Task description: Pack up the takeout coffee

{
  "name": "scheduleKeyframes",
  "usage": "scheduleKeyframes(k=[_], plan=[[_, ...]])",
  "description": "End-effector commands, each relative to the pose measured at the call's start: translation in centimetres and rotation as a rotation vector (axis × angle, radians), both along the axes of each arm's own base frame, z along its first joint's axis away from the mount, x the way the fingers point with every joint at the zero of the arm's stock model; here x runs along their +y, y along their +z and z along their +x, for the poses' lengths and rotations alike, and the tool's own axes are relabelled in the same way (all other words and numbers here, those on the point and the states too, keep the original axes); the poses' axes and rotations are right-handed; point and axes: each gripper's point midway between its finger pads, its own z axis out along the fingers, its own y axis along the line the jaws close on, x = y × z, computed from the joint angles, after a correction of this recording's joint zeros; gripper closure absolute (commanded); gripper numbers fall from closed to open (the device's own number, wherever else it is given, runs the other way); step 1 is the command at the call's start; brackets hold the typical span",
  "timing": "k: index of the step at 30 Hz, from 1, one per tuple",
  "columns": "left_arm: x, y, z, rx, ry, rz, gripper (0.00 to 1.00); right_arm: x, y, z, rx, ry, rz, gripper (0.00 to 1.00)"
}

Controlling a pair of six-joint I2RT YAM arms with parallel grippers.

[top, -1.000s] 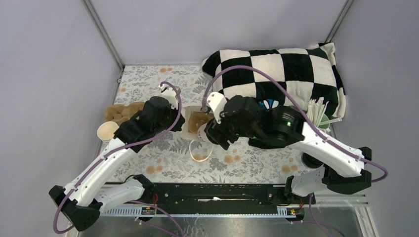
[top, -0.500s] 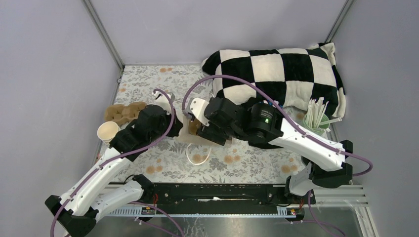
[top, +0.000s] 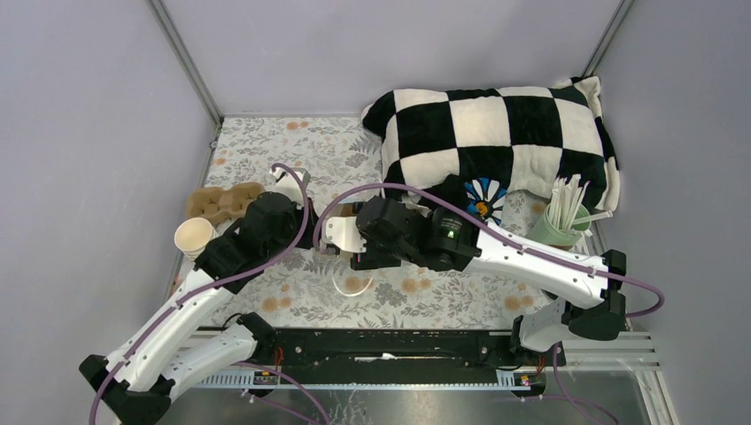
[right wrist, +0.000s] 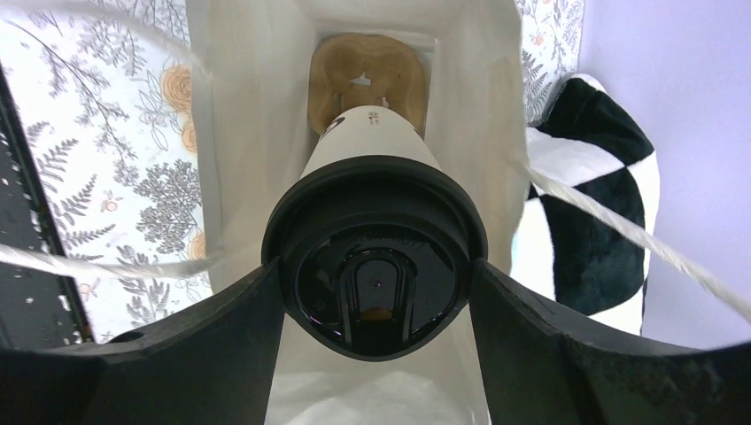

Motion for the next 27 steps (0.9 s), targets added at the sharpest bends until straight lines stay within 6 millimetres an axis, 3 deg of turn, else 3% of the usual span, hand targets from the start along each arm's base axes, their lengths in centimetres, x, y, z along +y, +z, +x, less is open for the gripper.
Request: scheduleKeyframes(k=[1, 14, 23, 27], plan=[[0.2, -0.1, -0.2, -0.033, 0.011, -0.027, 1.00, 0.9, 0.3, 1.1, -0.119, 0.074, 0.015, 0.56], [1.0, -0.3, -0.7, -0.052, 0.046, -0.060, 1.00, 1.4, -3.6, 3.8, -0.159, 0.048, -0.160, 0.57], [0.8, 0.3, -0.1, -0.064, 0.057, -0.060, 1.00, 1.4, -4.7, 3.3, -0.134, 0.096, -0.114, 0.55], [0.9, 0.3, -0.1, -0.062, 0.062, -0.057, 1.00, 0.6, -5.7, 4.1, -0.112, 0.073, -0.102, 0.55]])
